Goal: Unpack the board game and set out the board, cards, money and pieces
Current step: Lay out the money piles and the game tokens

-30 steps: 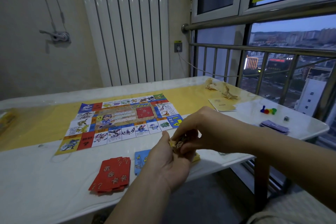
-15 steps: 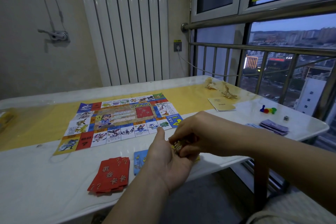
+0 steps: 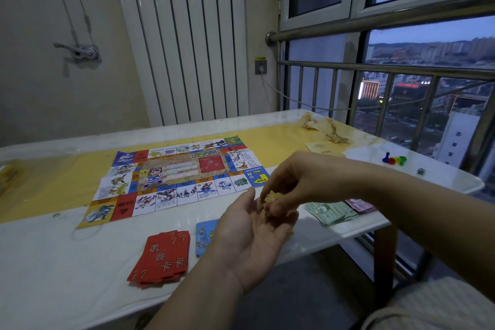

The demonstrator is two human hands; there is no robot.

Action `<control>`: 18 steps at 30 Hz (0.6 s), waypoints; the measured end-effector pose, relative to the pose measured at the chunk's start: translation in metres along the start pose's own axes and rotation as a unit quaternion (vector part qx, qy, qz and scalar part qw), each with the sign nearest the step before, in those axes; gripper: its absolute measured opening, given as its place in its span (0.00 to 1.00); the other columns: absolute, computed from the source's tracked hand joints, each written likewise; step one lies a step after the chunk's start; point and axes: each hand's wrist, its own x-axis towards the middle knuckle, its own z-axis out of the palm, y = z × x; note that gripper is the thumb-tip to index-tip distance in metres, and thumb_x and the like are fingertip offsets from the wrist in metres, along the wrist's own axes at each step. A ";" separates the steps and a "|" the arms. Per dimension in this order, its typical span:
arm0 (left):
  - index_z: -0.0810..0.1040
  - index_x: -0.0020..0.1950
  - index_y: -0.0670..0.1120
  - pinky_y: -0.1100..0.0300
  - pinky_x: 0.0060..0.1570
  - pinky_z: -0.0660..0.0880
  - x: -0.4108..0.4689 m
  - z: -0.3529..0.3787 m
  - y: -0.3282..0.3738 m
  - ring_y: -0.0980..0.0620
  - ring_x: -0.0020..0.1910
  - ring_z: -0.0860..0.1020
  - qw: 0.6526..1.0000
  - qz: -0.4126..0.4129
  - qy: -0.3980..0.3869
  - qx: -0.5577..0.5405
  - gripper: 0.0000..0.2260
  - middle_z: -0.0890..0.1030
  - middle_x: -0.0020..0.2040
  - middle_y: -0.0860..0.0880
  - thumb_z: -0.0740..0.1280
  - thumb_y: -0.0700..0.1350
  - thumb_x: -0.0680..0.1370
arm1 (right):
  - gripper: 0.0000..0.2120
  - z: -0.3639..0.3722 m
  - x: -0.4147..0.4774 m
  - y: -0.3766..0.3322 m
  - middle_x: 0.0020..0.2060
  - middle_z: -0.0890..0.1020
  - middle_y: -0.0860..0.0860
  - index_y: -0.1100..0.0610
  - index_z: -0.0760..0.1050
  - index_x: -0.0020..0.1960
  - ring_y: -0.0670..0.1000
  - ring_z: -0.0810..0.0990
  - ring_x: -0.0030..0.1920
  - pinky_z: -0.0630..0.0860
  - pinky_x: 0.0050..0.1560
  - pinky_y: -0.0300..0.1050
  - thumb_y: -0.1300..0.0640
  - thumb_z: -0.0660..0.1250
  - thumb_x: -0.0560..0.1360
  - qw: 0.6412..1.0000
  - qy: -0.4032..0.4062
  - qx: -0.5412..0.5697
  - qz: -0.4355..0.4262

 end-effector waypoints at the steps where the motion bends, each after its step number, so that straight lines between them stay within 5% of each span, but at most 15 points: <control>1: 0.74 0.58 0.33 0.51 0.55 0.74 0.000 0.000 -0.002 0.43 0.51 0.78 1.000 -0.005 -0.001 0.006 0.18 0.80 0.52 0.36 0.54 0.46 0.82 | 0.11 0.001 0.002 0.002 0.36 0.84 0.45 0.51 0.80 0.51 0.44 0.81 0.36 0.77 0.41 0.35 0.54 0.74 0.69 0.999 -0.017 0.031 0.016; 4: 0.75 0.59 0.33 0.50 0.46 0.78 0.002 -0.002 -0.005 0.44 0.49 0.80 1.000 -0.024 -0.002 0.005 0.15 0.81 0.53 0.37 0.55 0.42 0.81 | 0.10 0.010 0.005 0.007 0.38 0.83 0.49 0.52 0.78 0.49 0.43 0.78 0.34 0.75 0.39 0.35 0.55 0.75 0.69 0.997 -0.032 0.067 0.025; 6: 0.74 0.59 0.32 0.47 0.46 0.78 0.005 -0.005 -0.005 0.44 0.48 0.80 0.999 -0.032 0.002 -0.008 0.14 0.81 0.52 0.36 0.55 0.40 0.81 | 0.08 0.014 0.005 0.008 0.37 0.81 0.44 0.52 0.78 0.47 0.37 0.74 0.30 0.68 0.33 0.28 0.54 0.74 0.70 0.999 -0.012 0.039 0.011; 12: 0.75 0.52 0.32 0.44 0.45 0.75 0.012 -0.005 -0.004 0.43 0.42 0.80 0.998 -0.043 0.014 -0.031 0.15 0.81 0.40 0.37 0.54 0.41 0.82 | 0.03 0.017 0.002 0.014 0.23 0.74 0.32 0.50 0.81 0.44 0.33 0.71 0.27 0.65 0.30 0.26 0.52 0.71 0.72 0.998 0.039 0.039 0.008; 18: 0.75 0.51 0.30 0.49 0.36 0.80 0.015 0.001 -0.001 0.44 0.36 0.82 0.998 -0.048 -0.028 0.006 0.12 0.82 0.38 0.37 0.55 0.36 0.77 | 0.02 0.021 0.007 0.035 0.34 0.84 0.46 0.52 0.82 0.39 0.39 0.79 0.35 0.75 0.42 0.34 0.54 0.73 0.70 0.979 0.070 0.185 0.043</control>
